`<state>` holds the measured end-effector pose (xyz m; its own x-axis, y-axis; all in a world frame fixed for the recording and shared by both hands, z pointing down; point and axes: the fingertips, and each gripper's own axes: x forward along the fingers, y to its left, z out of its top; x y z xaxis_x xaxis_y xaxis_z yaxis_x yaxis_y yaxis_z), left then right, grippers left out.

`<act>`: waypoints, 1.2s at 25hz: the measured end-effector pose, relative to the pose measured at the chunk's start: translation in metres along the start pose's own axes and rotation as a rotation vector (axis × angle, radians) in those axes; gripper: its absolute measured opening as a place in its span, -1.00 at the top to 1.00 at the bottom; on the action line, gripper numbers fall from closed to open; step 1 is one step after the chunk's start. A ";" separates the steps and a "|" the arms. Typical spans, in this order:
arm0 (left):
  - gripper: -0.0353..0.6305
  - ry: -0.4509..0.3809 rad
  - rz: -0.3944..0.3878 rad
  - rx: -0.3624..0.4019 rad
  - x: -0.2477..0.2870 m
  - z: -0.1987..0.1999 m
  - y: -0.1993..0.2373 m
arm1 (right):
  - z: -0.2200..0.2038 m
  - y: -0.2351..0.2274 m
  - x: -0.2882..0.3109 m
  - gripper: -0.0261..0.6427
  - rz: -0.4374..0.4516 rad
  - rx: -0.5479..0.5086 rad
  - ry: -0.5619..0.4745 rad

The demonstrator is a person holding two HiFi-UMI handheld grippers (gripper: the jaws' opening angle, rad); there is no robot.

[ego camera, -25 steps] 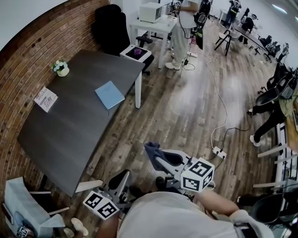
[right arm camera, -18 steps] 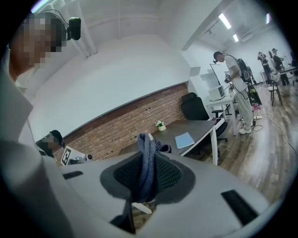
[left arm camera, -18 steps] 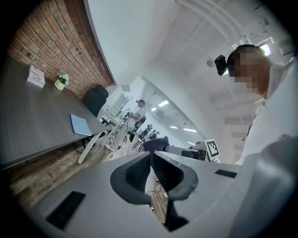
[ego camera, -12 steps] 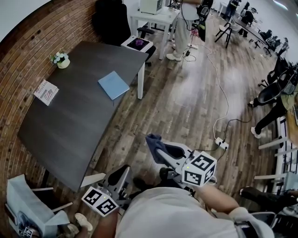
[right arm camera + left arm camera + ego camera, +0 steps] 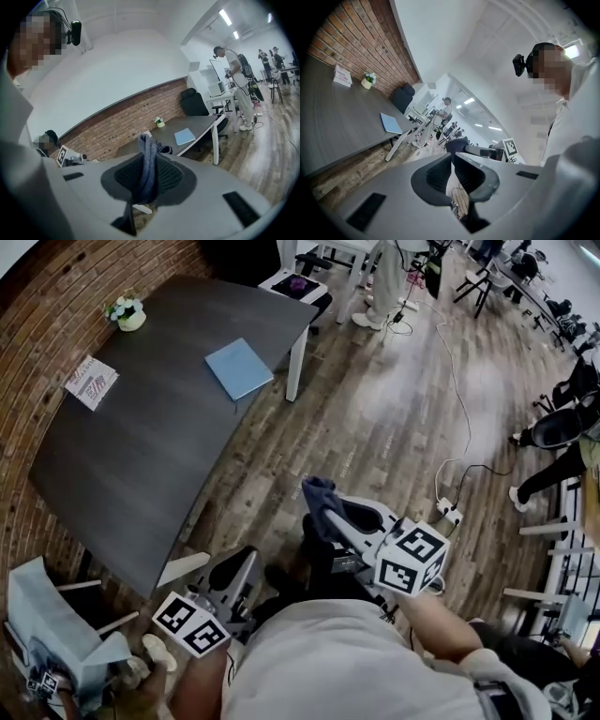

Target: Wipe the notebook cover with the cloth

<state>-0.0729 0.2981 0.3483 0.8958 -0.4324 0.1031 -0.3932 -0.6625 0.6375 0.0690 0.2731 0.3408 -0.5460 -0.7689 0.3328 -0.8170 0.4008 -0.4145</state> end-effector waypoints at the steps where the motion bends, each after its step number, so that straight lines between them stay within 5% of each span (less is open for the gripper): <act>1: 0.81 -0.001 0.008 -0.001 0.004 0.001 0.004 | 0.002 -0.006 0.004 0.67 0.005 -0.002 0.005; 20: 0.81 -0.109 0.191 -0.027 0.149 0.062 0.066 | 0.091 -0.137 0.093 0.67 0.205 -0.097 0.147; 30: 0.81 -0.137 0.246 -0.029 0.180 0.082 0.103 | 0.095 -0.171 0.137 0.67 0.237 -0.105 0.230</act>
<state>0.0307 0.1016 0.3700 0.7367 -0.6584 0.1546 -0.5878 -0.5103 0.6278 0.1513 0.0517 0.3767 -0.7406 -0.5204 0.4252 -0.6706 0.6131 -0.4177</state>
